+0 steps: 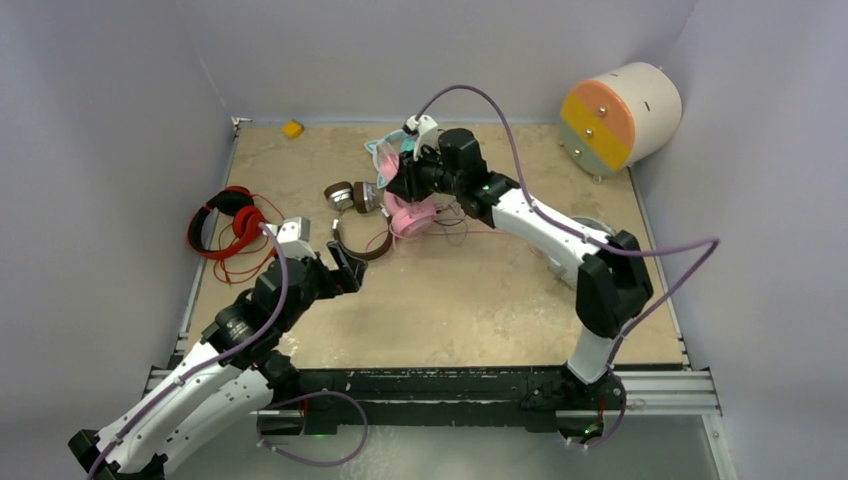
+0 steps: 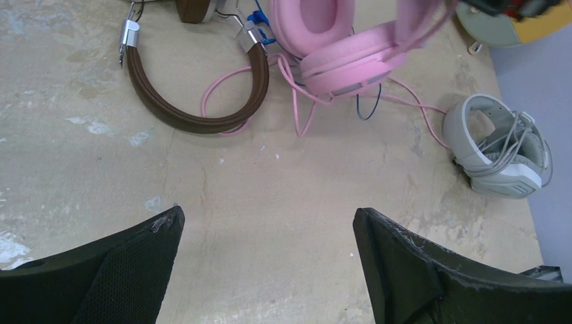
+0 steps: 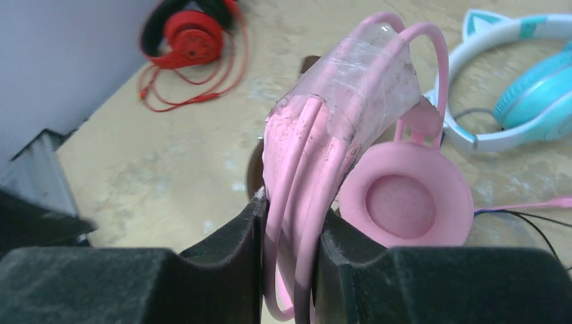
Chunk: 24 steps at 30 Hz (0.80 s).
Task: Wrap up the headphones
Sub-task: Pick up the headphones from the center of the board.
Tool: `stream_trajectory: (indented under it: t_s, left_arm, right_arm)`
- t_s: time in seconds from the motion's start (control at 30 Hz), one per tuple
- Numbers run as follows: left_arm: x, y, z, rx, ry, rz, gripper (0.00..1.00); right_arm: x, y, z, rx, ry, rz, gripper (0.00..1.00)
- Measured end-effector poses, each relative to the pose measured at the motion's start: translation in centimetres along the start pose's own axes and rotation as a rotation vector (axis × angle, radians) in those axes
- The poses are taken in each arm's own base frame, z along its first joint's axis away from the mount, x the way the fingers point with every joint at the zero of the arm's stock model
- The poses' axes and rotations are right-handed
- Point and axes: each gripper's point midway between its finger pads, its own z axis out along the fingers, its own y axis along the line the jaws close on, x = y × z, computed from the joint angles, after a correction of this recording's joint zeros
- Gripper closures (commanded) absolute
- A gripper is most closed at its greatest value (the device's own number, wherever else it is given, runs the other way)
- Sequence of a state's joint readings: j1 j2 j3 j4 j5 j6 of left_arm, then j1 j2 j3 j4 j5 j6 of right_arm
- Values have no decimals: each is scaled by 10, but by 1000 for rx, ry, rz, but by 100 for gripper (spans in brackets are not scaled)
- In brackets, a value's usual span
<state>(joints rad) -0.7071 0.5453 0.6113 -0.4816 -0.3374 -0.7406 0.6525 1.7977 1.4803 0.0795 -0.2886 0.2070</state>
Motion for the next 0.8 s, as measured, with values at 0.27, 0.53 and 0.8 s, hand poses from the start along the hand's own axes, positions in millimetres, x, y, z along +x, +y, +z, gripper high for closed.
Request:
stream_trajectory:
  t_s: [0.27,0.53,0.8]
  left_arm:
    - [2,11,-6,-39,1,1,6]
    - [5,6,-5,-13,20,1,8]
    - [0,-27,-8,164,4,-23,10]
  right_arm:
    - [-58,36,-77,-36,-166,-61,72]
    - [-93,84,-139,-132,-256,-103,75]
    - [-129,175,-176,-338,-330,-152,81]
